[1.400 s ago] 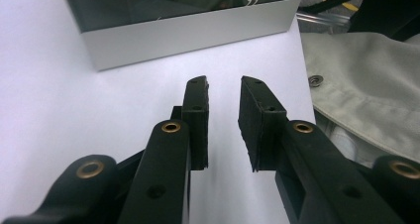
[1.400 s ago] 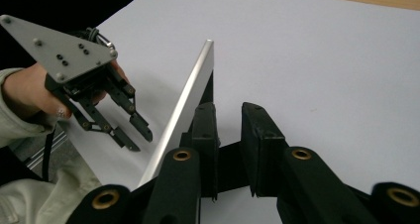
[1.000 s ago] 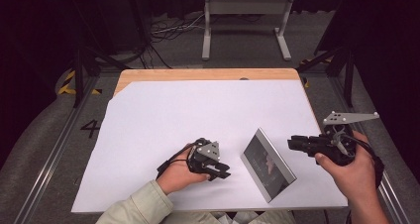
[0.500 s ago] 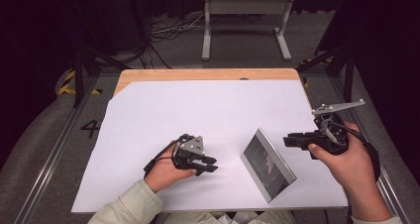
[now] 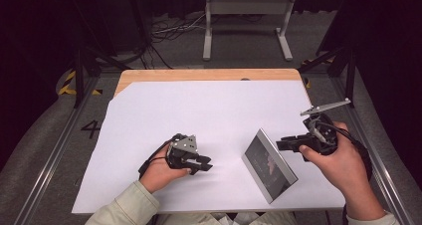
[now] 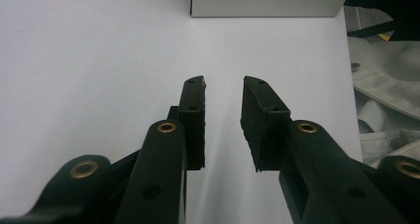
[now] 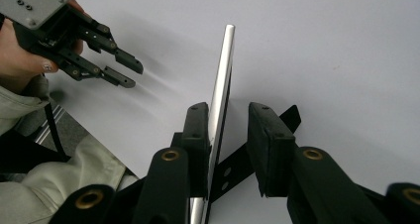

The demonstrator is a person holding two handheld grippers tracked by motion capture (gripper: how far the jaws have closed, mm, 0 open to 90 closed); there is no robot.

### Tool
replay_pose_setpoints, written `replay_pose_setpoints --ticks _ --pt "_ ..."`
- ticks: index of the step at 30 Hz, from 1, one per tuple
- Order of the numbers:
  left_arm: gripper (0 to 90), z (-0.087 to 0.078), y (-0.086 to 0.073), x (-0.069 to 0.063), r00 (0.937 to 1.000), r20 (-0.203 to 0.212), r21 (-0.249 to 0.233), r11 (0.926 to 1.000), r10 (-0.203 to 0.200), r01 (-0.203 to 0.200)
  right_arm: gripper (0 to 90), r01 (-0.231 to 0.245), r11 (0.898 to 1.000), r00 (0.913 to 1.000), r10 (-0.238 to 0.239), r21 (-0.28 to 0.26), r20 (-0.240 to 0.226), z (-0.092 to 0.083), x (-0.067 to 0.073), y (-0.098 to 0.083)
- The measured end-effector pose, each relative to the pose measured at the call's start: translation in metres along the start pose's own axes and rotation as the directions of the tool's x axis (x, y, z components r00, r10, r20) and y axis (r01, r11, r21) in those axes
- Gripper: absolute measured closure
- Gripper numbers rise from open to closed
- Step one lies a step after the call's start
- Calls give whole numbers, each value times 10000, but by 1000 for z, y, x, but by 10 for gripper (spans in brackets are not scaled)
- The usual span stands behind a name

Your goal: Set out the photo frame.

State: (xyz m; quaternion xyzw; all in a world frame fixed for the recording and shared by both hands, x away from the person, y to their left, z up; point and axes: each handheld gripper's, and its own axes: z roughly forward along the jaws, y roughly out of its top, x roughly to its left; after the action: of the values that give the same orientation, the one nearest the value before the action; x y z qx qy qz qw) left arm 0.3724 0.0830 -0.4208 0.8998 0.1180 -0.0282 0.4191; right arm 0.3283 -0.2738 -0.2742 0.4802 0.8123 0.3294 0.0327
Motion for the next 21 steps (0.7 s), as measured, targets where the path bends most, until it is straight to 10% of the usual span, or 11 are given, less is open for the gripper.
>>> replay_pose_setpoints --ticks 21 --pt "743 -7 -2 6 9986 -425 -417 9987 -306 289 683 -74 9993 10000 74 367 -1 17 3 -4"
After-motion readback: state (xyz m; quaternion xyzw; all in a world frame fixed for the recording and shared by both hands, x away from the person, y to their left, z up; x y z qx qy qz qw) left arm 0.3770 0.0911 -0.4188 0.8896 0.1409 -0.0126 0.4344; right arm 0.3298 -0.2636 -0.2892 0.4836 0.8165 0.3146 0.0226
